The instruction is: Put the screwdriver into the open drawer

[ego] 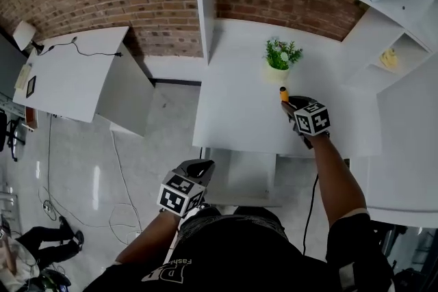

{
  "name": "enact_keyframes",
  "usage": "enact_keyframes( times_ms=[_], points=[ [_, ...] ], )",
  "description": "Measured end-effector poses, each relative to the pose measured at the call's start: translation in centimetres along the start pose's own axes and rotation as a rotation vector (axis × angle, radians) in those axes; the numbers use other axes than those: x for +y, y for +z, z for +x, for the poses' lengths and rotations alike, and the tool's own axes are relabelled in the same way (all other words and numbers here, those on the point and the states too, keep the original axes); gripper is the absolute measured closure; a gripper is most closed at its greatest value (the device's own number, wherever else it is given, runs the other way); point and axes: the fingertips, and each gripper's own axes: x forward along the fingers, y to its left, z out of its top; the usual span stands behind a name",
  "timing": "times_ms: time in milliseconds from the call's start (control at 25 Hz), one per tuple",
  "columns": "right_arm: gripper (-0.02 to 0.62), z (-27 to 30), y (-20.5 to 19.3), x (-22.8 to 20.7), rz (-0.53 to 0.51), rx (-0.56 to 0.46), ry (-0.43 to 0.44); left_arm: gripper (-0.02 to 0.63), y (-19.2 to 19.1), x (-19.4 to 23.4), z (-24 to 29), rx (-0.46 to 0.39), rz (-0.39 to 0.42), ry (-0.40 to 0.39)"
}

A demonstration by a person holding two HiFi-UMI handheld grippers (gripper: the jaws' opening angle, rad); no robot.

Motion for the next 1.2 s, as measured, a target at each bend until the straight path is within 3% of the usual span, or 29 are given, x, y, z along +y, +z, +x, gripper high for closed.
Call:
enact_keyframes(
  times_ms=[320,560,840,1200],
  points=[
    [0.492,-4.9,-1.7,4.6,0.205,-0.098,0.008,0.586,0.4,-1.1,0.4,0.002,0.057,-0.064],
    [0.492,-6.8,-4.2,8.9,0.293,-0.137,0.02,0.586,0.0,-2.2,0.7,0.008,0.104,-0.116],
    [0.492,-6.2,-8.6,13.3,0.38,-0.105,0.042,0.586,-2.4,-3.2,1.7,0.052,0.115,-0.171],
    [0.492,-3.0,-13.9,18.1,0.462,-0.004,0.095,0.586,-4.9,-2.6,1.6,0.093,0.122,-0.177]
  ],
)
